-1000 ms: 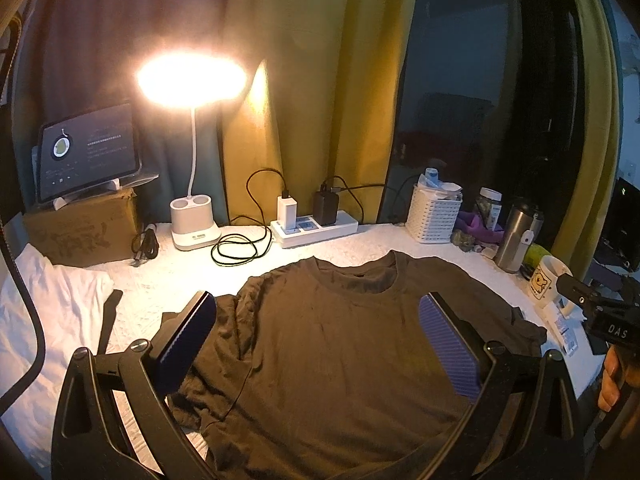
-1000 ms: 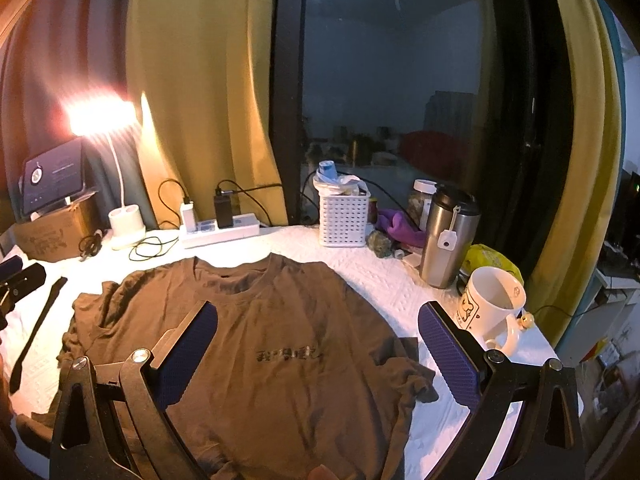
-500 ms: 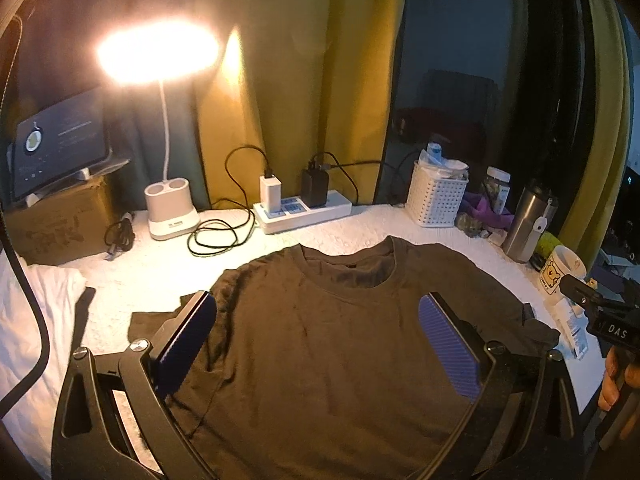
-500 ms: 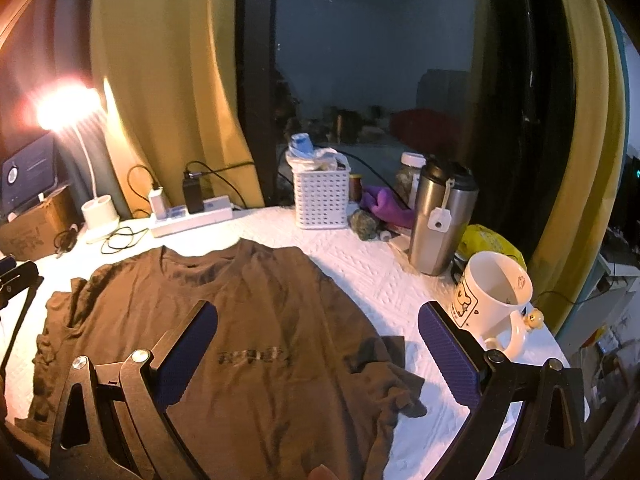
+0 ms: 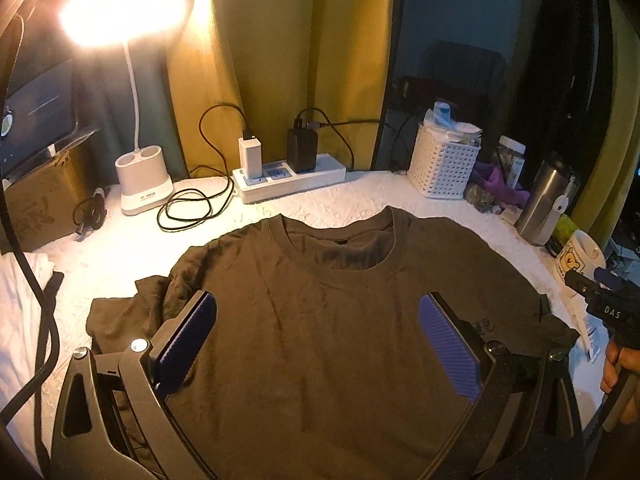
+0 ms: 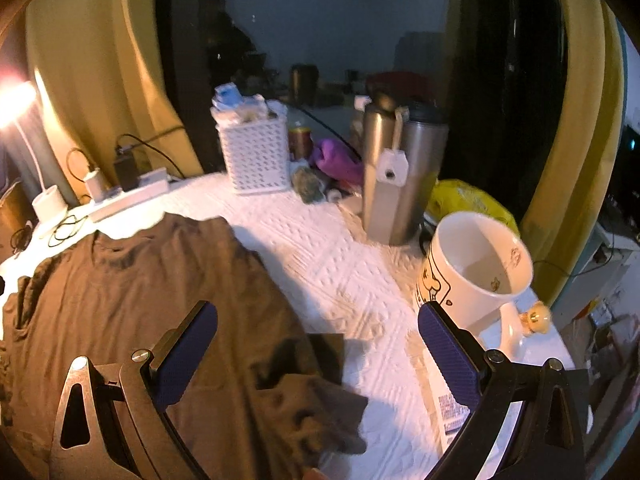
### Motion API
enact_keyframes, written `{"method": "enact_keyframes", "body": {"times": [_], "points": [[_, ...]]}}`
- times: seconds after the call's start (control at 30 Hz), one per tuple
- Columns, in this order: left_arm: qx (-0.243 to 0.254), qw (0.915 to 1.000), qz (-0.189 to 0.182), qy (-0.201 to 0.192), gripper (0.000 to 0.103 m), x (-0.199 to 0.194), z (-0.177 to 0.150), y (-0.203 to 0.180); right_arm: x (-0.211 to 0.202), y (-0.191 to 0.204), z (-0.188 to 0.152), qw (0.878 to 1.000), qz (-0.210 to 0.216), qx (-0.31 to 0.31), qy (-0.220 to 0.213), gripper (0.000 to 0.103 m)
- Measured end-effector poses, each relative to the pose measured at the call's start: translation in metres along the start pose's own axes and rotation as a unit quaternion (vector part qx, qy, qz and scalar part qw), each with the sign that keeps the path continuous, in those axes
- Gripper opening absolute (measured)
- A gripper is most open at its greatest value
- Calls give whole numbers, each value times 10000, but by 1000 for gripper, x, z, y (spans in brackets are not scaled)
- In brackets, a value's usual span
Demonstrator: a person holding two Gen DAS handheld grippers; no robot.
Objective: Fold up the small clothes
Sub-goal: 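Move the right gripper to the shirt's sleeve and close on it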
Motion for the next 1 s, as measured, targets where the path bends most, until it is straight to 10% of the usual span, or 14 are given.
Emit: {"method": "enact_keyframes", "body": {"times": [0.73,1.0], "points": [[100,9996,120,225,100,11,-12,-3,47,-5,-59,9950,554,-98,827,44],[140,9996,130,193,100,4,-12,-1,43,3,-58,9943,798,143,698,5]]}}
Point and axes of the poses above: each gripper's, at about its wrist camera, not at the fingertips, and x roughly the way its jaws point, y to its left, z to its top, the point moved 10 cm from there along x, roughly the way its jaws point, and after that the axes turned 14 degrees about -y, right-handed, at the moved point
